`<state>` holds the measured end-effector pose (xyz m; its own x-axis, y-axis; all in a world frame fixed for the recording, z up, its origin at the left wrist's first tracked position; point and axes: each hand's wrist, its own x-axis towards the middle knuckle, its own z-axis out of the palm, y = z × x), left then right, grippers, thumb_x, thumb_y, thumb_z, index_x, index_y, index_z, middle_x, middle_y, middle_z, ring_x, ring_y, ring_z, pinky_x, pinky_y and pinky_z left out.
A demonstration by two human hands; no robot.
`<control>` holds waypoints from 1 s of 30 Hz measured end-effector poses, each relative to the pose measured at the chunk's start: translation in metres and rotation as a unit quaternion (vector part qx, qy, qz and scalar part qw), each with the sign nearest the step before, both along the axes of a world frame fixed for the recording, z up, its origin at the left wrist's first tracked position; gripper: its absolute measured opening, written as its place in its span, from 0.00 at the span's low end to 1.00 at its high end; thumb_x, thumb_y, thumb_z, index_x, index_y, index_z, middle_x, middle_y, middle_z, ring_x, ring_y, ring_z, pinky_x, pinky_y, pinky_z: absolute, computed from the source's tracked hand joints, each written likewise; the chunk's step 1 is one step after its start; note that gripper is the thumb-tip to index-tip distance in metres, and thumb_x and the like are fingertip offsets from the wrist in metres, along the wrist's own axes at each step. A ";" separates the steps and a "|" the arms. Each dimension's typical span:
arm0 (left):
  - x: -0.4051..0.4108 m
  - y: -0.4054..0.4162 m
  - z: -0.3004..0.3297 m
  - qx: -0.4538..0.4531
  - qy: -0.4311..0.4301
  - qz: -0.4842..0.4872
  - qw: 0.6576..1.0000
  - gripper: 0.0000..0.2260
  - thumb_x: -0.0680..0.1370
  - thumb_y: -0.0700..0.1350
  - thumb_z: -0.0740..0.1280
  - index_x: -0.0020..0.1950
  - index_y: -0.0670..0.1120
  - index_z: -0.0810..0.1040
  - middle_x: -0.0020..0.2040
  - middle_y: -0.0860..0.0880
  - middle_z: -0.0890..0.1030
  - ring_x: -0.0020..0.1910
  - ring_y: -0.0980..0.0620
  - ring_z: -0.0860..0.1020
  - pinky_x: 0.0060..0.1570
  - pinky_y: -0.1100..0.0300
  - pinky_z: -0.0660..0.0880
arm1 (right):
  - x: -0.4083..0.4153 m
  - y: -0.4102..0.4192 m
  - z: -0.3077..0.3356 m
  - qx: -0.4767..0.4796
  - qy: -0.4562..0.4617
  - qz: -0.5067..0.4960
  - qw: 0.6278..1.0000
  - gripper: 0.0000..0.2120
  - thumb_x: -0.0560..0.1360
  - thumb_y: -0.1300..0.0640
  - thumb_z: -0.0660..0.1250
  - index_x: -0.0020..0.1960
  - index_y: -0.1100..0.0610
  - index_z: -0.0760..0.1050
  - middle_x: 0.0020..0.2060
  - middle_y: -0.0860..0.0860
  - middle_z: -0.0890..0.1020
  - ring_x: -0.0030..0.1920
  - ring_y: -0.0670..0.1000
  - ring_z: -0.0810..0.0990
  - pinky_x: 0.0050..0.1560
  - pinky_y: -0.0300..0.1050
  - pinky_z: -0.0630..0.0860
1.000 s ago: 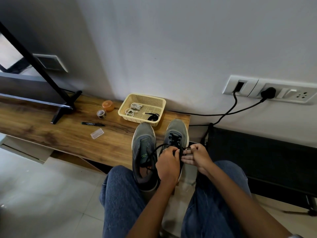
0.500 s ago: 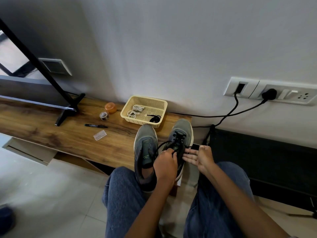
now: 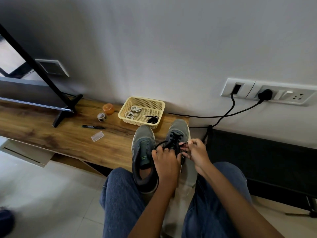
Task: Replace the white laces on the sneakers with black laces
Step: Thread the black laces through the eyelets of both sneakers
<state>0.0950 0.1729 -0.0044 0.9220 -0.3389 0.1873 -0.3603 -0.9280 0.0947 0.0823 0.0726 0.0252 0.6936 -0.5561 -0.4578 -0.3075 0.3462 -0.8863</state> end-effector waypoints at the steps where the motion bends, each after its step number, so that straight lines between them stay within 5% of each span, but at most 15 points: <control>1: 0.002 -0.002 0.002 -0.001 0.007 0.004 1.000 0.13 0.67 0.58 0.75 0.32 0.49 0.82 0.31 0.50 0.80 0.44 0.47 0.77 0.51 0.49 0.62 | -0.001 0.000 0.000 0.004 -0.005 -0.003 1.000 0.09 0.83 0.60 0.53 0.45 0.57 0.67 0.42 0.52 0.82 0.43 0.47 0.81 0.40 0.39 0.77; 12: 0.002 -0.004 0.004 -0.012 0.032 0.032 0.999 0.13 0.68 0.55 0.74 0.29 0.48 0.81 0.29 0.51 0.79 0.45 0.49 0.77 0.52 0.49 0.60 | -0.006 -0.016 0.008 0.003 -0.059 -0.071 0.996 0.06 0.83 0.61 0.52 0.53 0.61 0.68 0.42 0.58 0.82 0.40 0.51 0.82 0.40 0.39 0.81; 30: 0.003 0.001 -0.006 -0.017 0.006 0.040 0.999 0.11 0.69 0.54 0.74 0.31 0.48 0.82 0.32 0.51 0.80 0.46 0.47 0.77 0.52 0.48 0.62 | -0.038 -0.086 0.139 -0.123 -0.206 -0.214 0.947 0.10 0.83 0.61 0.52 0.45 0.53 0.67 0.39 0.53 0.81 0.38 0.48 0.82 0.41 0.45 0.82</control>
